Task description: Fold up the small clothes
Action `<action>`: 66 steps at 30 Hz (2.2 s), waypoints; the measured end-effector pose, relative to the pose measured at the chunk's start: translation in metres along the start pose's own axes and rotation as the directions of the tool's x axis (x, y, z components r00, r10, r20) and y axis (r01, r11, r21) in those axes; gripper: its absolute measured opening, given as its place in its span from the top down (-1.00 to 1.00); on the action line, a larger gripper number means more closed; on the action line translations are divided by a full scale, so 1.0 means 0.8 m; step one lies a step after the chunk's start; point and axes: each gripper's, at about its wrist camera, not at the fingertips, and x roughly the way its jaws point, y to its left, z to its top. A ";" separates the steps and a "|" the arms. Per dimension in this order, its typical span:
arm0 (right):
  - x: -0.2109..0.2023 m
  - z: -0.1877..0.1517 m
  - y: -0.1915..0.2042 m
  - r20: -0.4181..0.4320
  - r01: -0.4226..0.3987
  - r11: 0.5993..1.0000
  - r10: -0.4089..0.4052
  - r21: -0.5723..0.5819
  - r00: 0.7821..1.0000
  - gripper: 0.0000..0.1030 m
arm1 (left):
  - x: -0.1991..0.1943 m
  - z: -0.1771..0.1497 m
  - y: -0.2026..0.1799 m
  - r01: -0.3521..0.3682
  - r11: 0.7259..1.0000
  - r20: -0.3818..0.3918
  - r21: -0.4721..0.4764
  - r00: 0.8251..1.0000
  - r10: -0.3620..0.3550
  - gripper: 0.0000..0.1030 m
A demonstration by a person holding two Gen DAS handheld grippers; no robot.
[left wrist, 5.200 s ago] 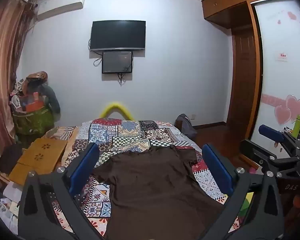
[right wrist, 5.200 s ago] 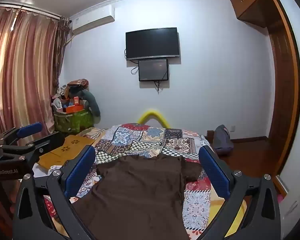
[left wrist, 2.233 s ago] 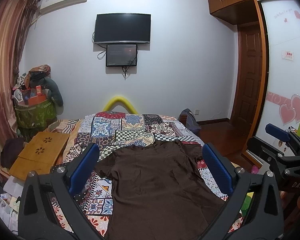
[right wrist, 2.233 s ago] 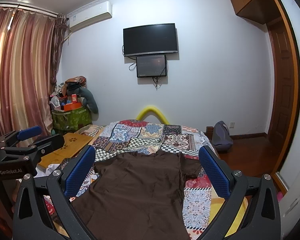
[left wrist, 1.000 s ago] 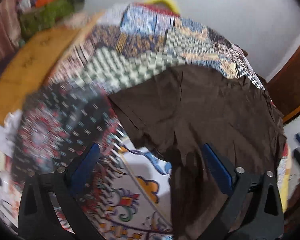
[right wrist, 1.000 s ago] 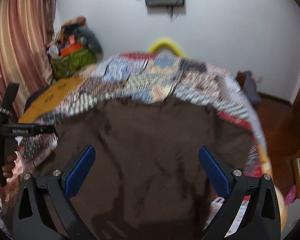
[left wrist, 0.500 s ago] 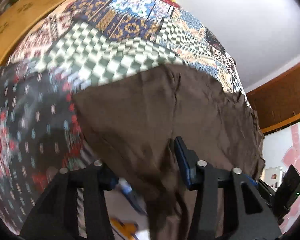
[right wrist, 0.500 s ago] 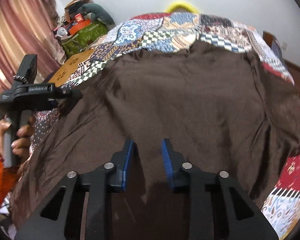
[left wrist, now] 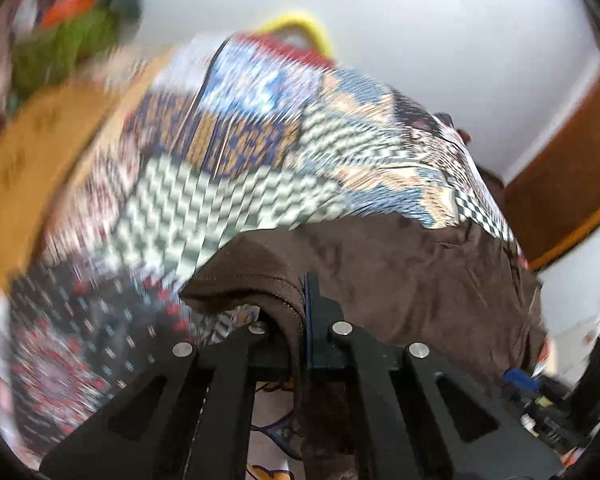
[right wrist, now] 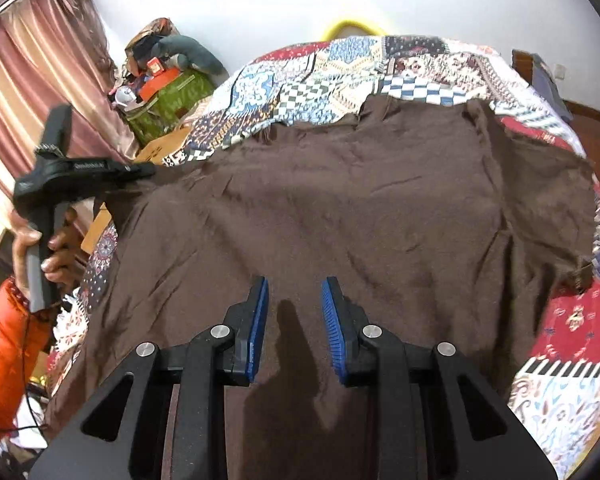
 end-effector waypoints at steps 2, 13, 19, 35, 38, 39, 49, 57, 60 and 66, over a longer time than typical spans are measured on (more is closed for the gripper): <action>-0.006 0.002 0.003 0.009 0.010 1.000 -0.010 -0.017 1.000 0.51 | -0.014 0.002 -0.033 -0.065 0.992 0.050 0.111 0.997 0.060 0.95; -0.044 0.006 -0.009 0.030 0.032 0.999 -0.031 -0.019 0.999 0.51 | 0.047 -0.048 -0.163 -0.004 0.924 -0.100 0.382 0.994 0.045 0.95; -0.047 0.012 -0.008 0.039 0.059 0.997 -0.057 -0.049 0.998 -0.03 | 0.030 -0.070 -0.170 0.005 0.918 -0.128 0.397 0.990 0.050 -0.03; 0.065 0.095 0.038 0.002 -0.006 0.988 0.007 -0.157 1.000 -0.09 | 0.007 -0.058 -0.056 -0.100 0.971 -0.083 0.215 0.989 0.121 -0.54; 0.099 0.111 0.048 -0.035 -0.024 0.980 0.017 -0.198 0.999 -0.08 | 0.024 -0.071 -0.047 -0.073 0.978 -0.125 0.196 0.987 0.099 -0.54; 0.111 0.117 0.052 -0.048 -0.030 0.976 0.020 -0.216 0.999 -0.06 | 0.029 -0.075 -0.047 -0.062 0.979 -0.140 0.192 0.986 0.089 -0.54; 0.186 0.137 0.071 -0.113 -0.008 0.945 -0.030 -0.327 0.993 0.88 | 0.041 -0.105 -0.041 -0.067 0.976 -0.148 0.207 0.984 0.099 -0.75; 0.189 0.142 0.068 -0.094 0.049 0.947 -0.083 -0.318 0.992 0.93 | 0.038 -0.113 -0.009 -0.051 0.993 -0.180 0.109 0.981 0.070 -0.79; 0.170 0.137 0.076 -0.085 0.077 0.938 -0.111 -0.338 0.990 0.83 | 0.029 -0.111 -0.007 -0.069 0.993 -0.170 0.097 0.982 0.085 -0.79; 0.119 0.090 0.077 -0.044 0.089 0.920 -0.114 -0.382 0.992 0.18 | 0.007 -0.110 -0.028 -0.082 0.988 -0.116 0.129 0.989 0.097 -0.79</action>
